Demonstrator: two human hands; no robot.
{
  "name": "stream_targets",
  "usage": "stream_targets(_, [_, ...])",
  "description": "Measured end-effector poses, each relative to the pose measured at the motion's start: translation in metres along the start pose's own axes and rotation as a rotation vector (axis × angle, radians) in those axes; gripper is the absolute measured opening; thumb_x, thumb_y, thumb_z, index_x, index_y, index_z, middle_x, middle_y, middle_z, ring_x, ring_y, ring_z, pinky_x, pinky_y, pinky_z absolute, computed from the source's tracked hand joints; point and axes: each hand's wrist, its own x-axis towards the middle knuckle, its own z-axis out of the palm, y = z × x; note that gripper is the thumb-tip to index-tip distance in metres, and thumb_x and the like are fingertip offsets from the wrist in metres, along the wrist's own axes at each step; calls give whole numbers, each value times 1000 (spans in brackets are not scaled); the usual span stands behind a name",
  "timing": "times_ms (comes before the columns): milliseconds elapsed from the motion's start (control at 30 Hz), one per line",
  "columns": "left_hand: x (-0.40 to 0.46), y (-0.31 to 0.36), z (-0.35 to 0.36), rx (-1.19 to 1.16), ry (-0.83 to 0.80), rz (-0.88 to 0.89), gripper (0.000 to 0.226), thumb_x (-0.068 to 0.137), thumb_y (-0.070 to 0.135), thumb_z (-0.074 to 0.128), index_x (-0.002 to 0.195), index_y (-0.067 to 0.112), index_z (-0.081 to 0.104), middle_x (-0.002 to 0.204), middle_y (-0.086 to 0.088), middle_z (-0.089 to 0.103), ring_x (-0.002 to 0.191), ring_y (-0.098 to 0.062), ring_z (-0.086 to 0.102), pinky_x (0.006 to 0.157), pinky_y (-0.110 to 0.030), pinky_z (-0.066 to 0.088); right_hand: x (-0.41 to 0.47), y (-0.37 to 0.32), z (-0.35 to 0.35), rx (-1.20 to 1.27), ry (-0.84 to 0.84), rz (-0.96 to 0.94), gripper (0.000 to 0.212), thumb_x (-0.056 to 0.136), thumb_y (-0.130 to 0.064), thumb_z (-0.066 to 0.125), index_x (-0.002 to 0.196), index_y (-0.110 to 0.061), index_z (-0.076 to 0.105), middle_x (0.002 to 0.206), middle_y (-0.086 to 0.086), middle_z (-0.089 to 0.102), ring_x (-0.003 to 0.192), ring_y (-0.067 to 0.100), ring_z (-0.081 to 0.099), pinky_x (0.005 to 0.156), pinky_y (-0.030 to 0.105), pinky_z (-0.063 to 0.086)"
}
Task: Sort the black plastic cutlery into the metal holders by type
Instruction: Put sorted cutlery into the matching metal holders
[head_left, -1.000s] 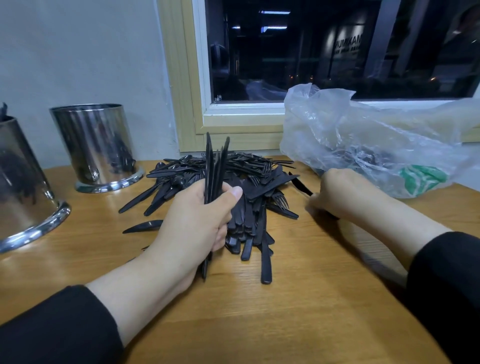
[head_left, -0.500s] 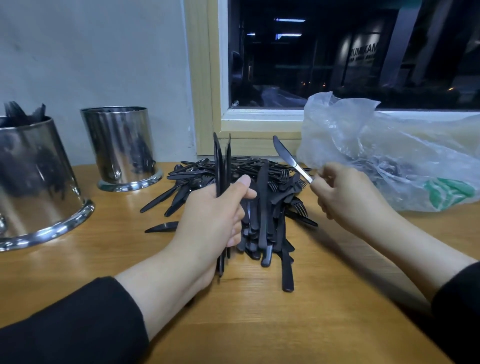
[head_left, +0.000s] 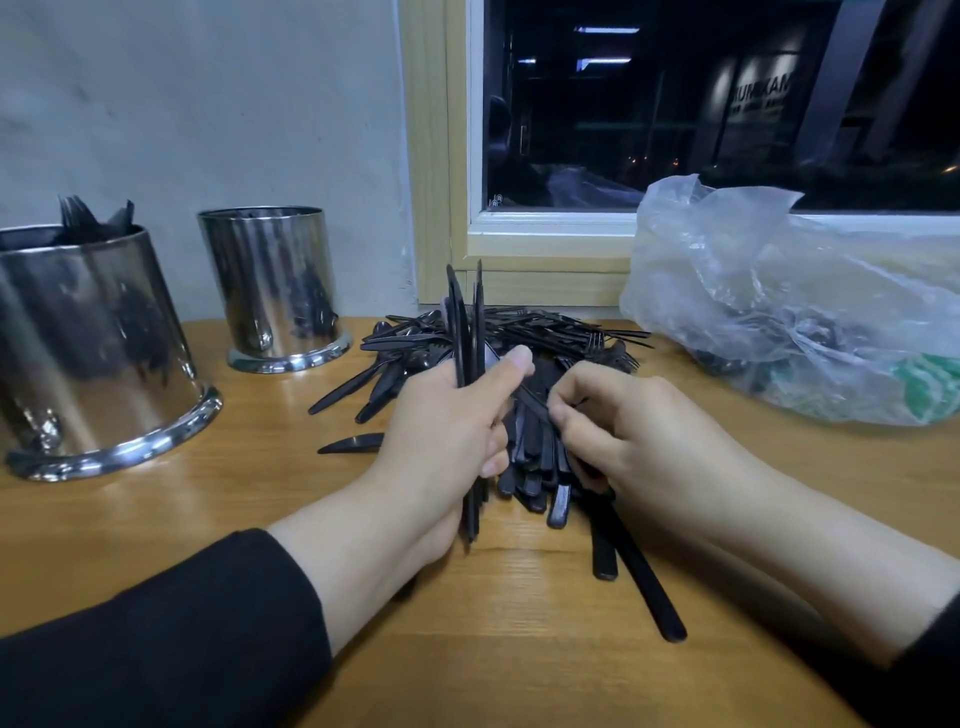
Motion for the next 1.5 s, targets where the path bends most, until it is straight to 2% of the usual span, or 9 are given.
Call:
stream_targets(133, [3, 4, -2, 60, 81, 63, 32, 104, 36, 58, 87, 9, 62, 55, -3, 37, 45, -15, 34, 42, -23, 31, 6, 4, -18, -186, 57, 56, 46, 95, -58, 49, 71, -20, 56, 55, -2, 54, 48, 8, 47, 51, 28, 38])
stream_targets(200, [5, 5, -5, 114, 123, 118, 38, 105, 38, 55, 80, 10, 61, 57, -7, 47, 46, -17, 44, 44, -26, 38, 6, 9, -34, -316, -93, 140, 59, 86, -71, 49, 63, -17, 54, 49, -5, 43, 43, 9, 37, 45, 21, 28])
stream_targets(267, [5, 6, -6, 117, 131, 134, 39, 106, 38, 51, 81, 10, 62, 64, -8, 63, 54, -20, 60, 49, -29, 48, 4, 14, -43, -374, -279, 224, 63, 76, -78, 55, 64, -17, 64, 50, -4, 51, 44, 9, 43, 46, 25, 36])
stream_targets(367, [2, 8, -4, 26, 77, 124, 29, 108, 33, 49, 97, 9, 60, 64, -5, 65, 56, -23, 64, 54, -31, 54, 1, 14, -39, -356, -448, 287, 49, 75, -74, 66, 72, -25, 74, 65, -10, 68, 61, 5, 60, 63, 28, 50])
stream_targets(567, [2, 4, -3, 108, 85, 150, 22, 107, 31, 52, 106, 12, 64, 58, 7, 41, 47, -13, 41, 49, -28, 43, 0, 5, -30, -223, -495, 294, 39, 84, -52, 72, 76, -14, 68, 58, -5, 56, 56, 9, 50, 58, 27, 43])
stream_targets(1033, [2, 5, -2, 32, 67, 88, 15, 103, 26, 59, 90, 18, 58, 55, 9, 36, 48, -10, 32, 45, -24, 31, -1, 11, -31, 35, -431, 424, 23, 86, -27, 69, 67, -19, 60, 54, -2, 51, 55, 19, 41, 51, 26, 33])
stream_targets(1233, [1, 4, -3, 44, 16, 58, 26, 100, 36, 63, 100, 10, 66, 54, 11, 33, 48, -10, 31, 46, -24, 29, 2, 9, -39, 443, -176, 116, 40, 96, -25, 65, 64, -10, 46, 56, 3, 35, 50, 15, 30, 48, 22, 29])
stream_targets(1367, [-4, 4, 4, 41, -134, 61, 23, 98, 31, 67, 87, 11, 67, 58, 5, 36, 51, -12, 31, 47, -26, 29, 3, 4, -23, 271, -126, -30, 35, 93, -34, 67, 65, -18, 53, 53, -9, 44, 52, 6, 37, 52, 22, 31])
stream_targets(1500, [-4, 5, 3, 72, -117, 106, 26, 100, 24, 64, 104, -2, 65, 64, -1, 42, 53, -13, 34, 47, -25, 31, 2, 4, -14, 259, -73, -20, 34, 94, -40, 63, 69, -18, 62, 54, -6, 47, 53, 9, 41, 55, 28, 35])
